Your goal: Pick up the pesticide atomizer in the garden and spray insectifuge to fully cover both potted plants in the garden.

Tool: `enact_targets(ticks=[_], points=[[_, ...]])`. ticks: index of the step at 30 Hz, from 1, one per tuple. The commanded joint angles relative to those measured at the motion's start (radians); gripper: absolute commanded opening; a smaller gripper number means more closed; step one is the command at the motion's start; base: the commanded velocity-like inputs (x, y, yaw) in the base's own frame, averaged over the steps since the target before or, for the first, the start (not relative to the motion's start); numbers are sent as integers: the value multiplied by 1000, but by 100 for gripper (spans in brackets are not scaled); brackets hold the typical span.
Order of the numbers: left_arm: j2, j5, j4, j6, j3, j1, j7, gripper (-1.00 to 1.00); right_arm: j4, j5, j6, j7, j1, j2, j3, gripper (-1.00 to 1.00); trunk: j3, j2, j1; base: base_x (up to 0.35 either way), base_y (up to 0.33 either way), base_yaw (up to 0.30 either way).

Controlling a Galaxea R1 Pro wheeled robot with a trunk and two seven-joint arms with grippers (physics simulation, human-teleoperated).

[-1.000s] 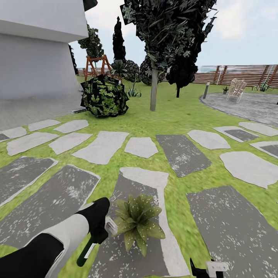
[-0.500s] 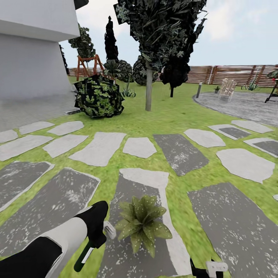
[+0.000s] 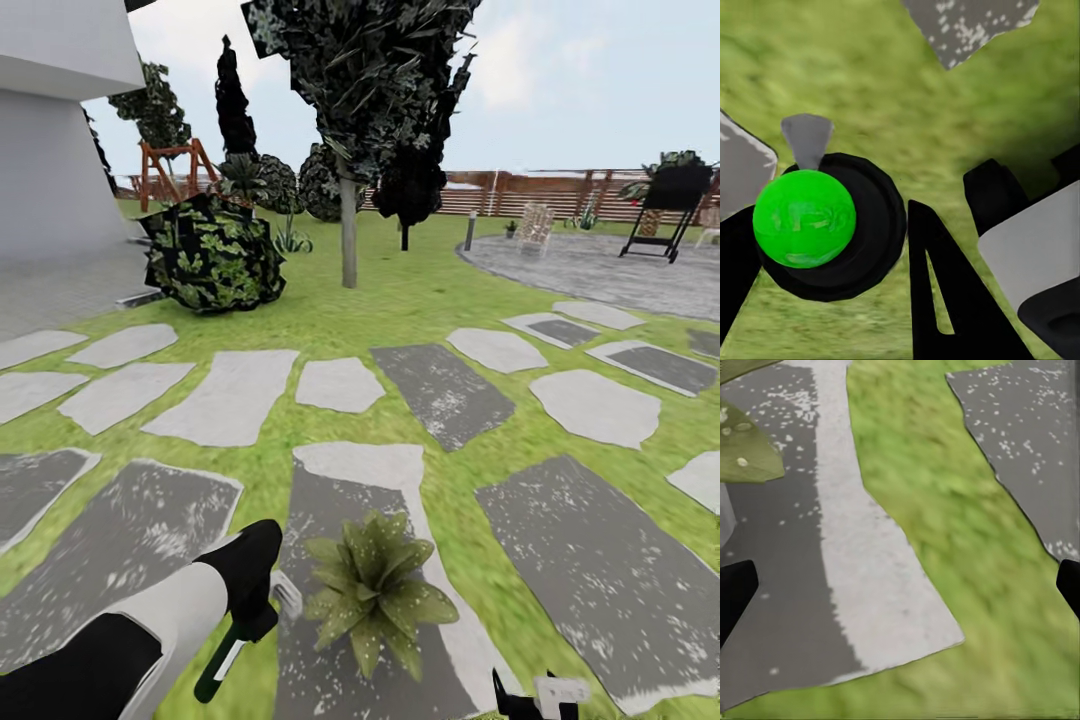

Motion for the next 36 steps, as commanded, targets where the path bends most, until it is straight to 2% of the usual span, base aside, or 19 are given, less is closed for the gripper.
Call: enact_targets(ticks=[1, 6, 17, 21, 27, 36], points=[[0, -11, -2, 2, -1, 0, -10, -100, 1, 10, -4, 2, -1, 0, -9, 100, -1, 0, 0, 36, 300, -266], [-2, -11, 1, 2, -2, 0, -10, -100, 1, 10, -4, 2, -1, 0, -9, 100, -1, 0, 0, 10, 240, -266], [-2, -11, 5, 2, -2, 5, -10, -100, 1, 11, -4, 2, -1, 0, -9, 100, -1, 0, 0, 0, 15, -266], [9, -16, 3, 2, -2, 28, -9, -100, 2, 11, -4, 2, -1, 1, -9, 100, -1, 0, 0, -9, 25, -266], [12, -15, -7, 2, -2, 29, -9, -100, 1, 10, -4, 1, -1, 1, -10, 100, -1, 0, 0, -61, 255, -230], [11, -14, -10, 1, 1, 29, -9, -100, 1, 11, -2, 2, -1, 0, -9, 100, -1, 0, 0, -3, 312, -19]])
